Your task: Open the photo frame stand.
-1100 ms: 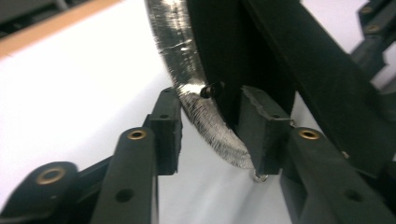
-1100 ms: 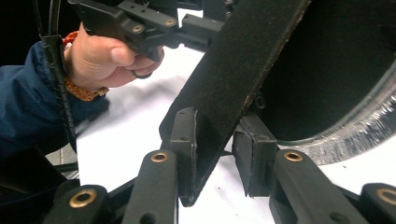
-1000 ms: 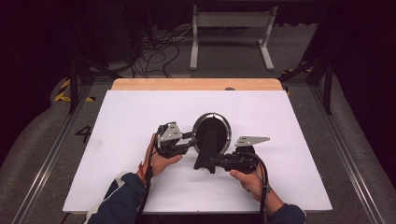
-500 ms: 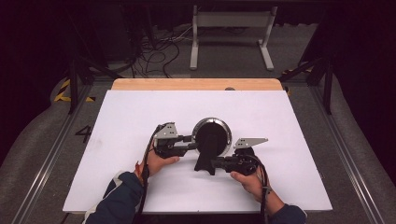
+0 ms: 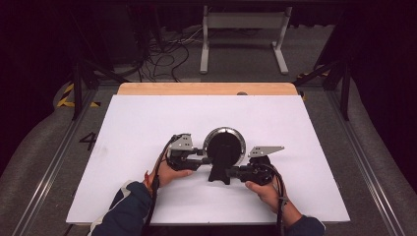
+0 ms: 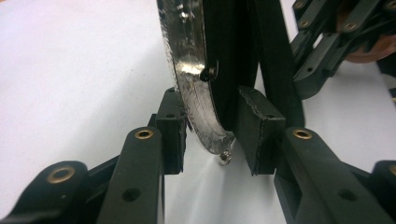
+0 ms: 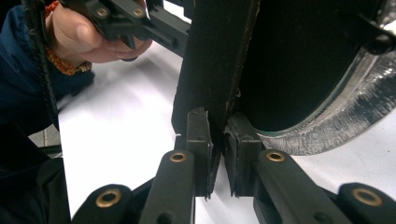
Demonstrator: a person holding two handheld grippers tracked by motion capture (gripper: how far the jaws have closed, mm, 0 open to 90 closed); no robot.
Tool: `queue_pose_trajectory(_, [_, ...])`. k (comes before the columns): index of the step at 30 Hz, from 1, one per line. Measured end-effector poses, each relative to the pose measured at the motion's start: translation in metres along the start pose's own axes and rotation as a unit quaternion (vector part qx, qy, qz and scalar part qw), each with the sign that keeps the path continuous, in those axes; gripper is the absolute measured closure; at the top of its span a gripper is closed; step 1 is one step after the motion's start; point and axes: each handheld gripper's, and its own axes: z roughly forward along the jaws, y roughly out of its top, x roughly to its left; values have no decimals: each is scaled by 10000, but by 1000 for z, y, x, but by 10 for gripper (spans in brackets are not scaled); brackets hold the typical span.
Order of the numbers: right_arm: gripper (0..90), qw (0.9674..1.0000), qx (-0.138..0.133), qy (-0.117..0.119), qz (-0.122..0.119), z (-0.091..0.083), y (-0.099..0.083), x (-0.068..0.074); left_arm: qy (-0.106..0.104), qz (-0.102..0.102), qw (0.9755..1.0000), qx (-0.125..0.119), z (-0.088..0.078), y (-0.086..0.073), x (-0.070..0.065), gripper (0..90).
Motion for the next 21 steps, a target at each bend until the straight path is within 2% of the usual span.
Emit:
queue_pose_trajectory(1, [817, 10000, 8, -8, -5, 0, 0, 0, 100, 54, 9999, 5, 1, 0, -2, 664])
queue_pose_trajectory(4, [815, 10000, 2, -8, 2, -1, 0, 0, 179, 46, 9998, 18, 2, 1, -4, 658])
queue_pose_trajectory(8, [815, 10000, 12, -34, -19, -2, 0, 0, 435, 193, 9989, 30, 2, 3, -10, 657])
queue_pose_trajectory(11, [804, 10000, -45, -44, -30, -5, 1, 0, 762, 341, 9965, 23, 1, 3, -12, 688])
queue_pose_trajectory(14, [789, 10000, -47, -76, -13, -7, 2, 0, 1120, 366, 9930, -30, -2, 1, -10, 746])
queue_pose_trajectory(21, [781, 9998, -88, -141, 74, -8, 1, -4, 1174, 511, 9918, 9, -2, 1, -10, 770])
